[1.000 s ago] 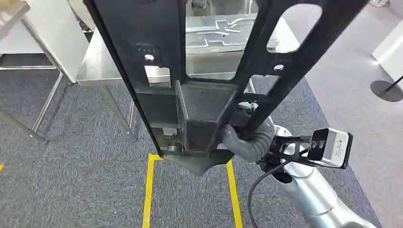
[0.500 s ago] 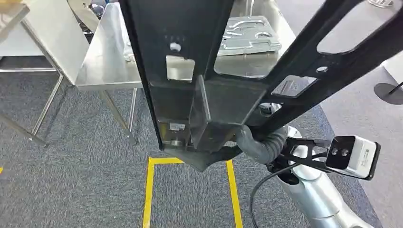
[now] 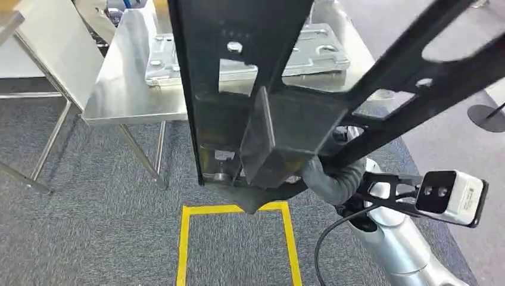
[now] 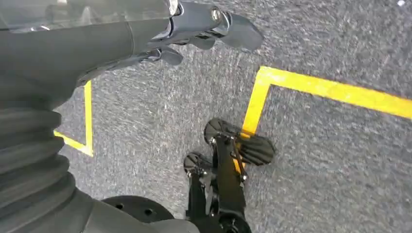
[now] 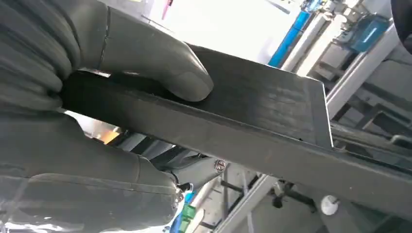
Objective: Take the parts from the cabinet and place them on the table.
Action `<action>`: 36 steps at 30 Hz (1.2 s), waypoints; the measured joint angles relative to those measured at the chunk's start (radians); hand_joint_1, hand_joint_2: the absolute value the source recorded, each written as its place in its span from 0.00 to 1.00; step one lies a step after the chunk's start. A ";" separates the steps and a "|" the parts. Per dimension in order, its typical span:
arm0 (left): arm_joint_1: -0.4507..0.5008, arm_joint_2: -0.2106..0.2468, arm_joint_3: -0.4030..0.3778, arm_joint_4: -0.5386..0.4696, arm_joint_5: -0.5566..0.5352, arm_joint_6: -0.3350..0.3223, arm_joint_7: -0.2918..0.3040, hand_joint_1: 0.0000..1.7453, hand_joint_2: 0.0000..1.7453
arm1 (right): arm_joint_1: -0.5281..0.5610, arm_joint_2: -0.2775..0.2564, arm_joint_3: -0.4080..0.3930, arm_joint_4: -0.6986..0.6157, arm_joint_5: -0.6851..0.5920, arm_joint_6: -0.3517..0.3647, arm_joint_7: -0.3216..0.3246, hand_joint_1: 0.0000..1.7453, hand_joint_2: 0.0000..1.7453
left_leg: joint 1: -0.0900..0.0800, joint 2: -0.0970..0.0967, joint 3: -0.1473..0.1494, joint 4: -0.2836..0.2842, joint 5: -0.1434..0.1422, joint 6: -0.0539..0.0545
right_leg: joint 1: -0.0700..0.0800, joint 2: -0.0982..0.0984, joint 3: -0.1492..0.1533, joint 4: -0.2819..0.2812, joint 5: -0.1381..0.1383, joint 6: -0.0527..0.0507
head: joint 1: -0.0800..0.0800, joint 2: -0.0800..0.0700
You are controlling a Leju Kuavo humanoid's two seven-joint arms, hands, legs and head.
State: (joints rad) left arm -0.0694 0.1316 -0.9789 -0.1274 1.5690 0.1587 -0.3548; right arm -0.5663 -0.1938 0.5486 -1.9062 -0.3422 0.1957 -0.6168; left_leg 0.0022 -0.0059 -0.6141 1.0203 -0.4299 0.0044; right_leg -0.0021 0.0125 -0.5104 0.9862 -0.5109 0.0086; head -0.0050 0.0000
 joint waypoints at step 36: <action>-0.006 0.010 -0.003 0.000 0.002 0.001 0.006 0.00 1.00 | -0.001 -0.001 -0.003 -0.027 -0.001 -0.016 0.009 1.00 1.00 | 0.009 0.000 0.027 -0.017 -0.005 0.020 | -0.006 -0.007 -0.140 0.240 -0.086 0.031 | 0.008 0.000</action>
State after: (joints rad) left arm -0.0749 0.1419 -0.9823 -0.1274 1.5705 0.1598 -0.3487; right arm -0.5677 -0.1949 0.5455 -1.9337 -0.3429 0.1801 -0.6077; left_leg 0.0116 -0.0055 -0.5874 1.0030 -0.4344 0.0245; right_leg -0.0083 0.0050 -0.6499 1.2257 -0.5973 0.0397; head 0.0027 0.0000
